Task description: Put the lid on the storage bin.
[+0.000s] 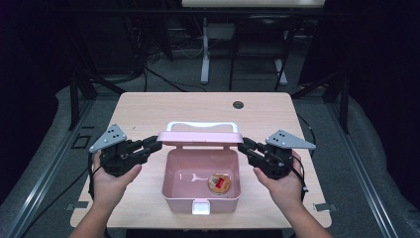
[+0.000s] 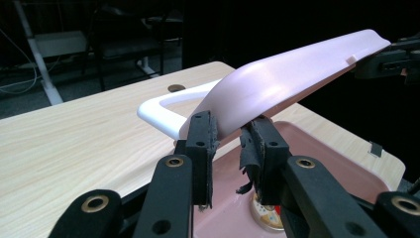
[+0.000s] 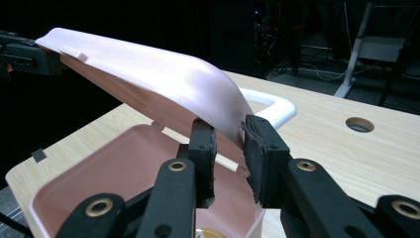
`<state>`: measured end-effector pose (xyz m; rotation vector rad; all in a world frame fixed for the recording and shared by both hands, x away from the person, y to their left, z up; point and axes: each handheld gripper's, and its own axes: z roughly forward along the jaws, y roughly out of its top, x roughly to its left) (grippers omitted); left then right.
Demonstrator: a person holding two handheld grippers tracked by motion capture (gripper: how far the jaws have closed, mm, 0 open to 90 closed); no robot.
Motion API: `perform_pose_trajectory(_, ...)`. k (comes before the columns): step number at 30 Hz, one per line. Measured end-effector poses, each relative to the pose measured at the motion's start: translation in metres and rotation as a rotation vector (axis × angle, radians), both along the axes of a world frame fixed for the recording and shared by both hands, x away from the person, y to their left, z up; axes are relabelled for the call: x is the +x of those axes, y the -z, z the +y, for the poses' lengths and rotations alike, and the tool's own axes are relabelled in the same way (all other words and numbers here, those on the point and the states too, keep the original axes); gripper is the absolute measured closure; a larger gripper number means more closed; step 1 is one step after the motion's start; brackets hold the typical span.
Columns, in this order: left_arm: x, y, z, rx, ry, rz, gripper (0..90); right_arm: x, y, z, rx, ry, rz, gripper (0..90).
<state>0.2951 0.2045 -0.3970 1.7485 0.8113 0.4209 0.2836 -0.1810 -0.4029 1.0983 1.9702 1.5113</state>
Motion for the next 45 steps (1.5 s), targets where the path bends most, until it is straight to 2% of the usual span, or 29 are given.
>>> perform_pose_trajectory(7,-0.007,0.006,0.003,-0.002,0.017,0.013,72.9,-0.008,0.005,-0.002,0.001,-0.02,0.008,74.0)
perform_pose_trajectory(15,-0.014,0.011,0.003,-0.002,0.018,0.008,72.6,-0.016,0.011,-0.005,0.01,-0.038,0.02,74.5)
perform_pose_trajectory(20,-0.017,0.014,0.003,-0.013,0.021,0.014,72.6,-0.023,0.014,-0.006,0.003,-0.043,0.01,74.5)
perform_pose_trajectory(26,-0.02,0.016,0.004,0.003,0.027,0.015,72.6,-0.027,0.016,-0.007,0.007,-0.056,0.017,74.5)
perform_pose_trajectory(33,-0.024,0.021,0.005,-0.006,0.035,0.024,73.0,-0.032,0.018,-0.008,0.004,-0.066,0.021,74.4)
perform_pose_trajectory(34,-0.025,0.021,0.006,0.006,0.036,0.027,73.1,-0.033,0.019,-0.008,0.008,-0.068,0.023,74.4)
perform_pose_trajectory(41,-0.03,0.027,0.006,-0.006,0.042,0.031,72.9,-0.037,0.024,-0.01,0.017,-0.078,0.031,74.4)
perform_pose_trajectory(45,-0.034,0.03,0.006,0.006,0.042,0.034,72.9,-0.04,0.026,-0.01,0.002,-0.083,0.031,74.4)
